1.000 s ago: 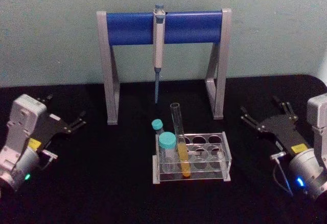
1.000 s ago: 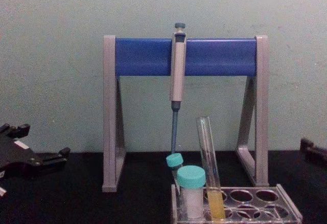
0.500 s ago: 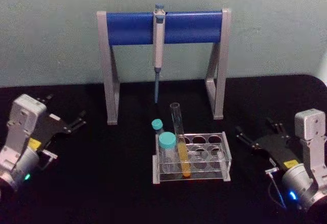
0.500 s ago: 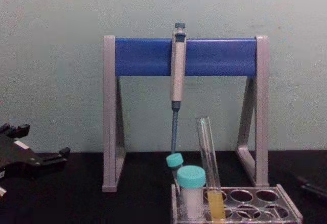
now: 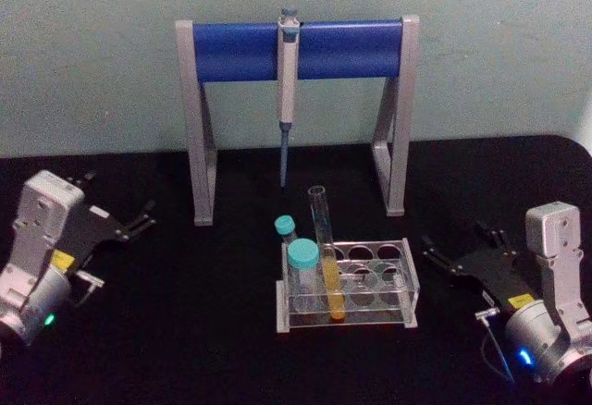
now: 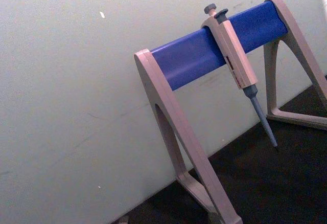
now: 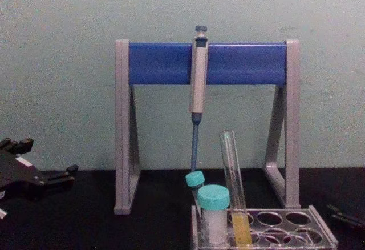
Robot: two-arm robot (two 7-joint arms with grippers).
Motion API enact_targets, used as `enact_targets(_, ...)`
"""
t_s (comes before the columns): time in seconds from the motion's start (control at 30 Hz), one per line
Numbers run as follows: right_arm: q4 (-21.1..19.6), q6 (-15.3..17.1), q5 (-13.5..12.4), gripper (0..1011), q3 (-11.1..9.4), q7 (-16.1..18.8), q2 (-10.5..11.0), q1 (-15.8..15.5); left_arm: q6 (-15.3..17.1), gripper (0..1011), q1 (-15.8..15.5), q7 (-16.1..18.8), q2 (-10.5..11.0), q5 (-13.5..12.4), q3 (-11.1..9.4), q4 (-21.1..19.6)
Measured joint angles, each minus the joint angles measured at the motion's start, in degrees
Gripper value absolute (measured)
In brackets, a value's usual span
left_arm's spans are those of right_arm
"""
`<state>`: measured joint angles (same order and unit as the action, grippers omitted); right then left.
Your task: Pick up the test tube from the test tube rack, shake it, then place it back into the test tube rack.
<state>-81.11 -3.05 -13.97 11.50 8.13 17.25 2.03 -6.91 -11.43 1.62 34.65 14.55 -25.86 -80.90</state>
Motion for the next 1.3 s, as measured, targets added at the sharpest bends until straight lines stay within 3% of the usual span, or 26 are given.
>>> enact_targets(1.3,-0.3,-0.2,-0.1,1000,0.1,-0.2,0.2,-0.1,0.0,1001,0.0,0.0,0.0,0.0,0.0,0.0)
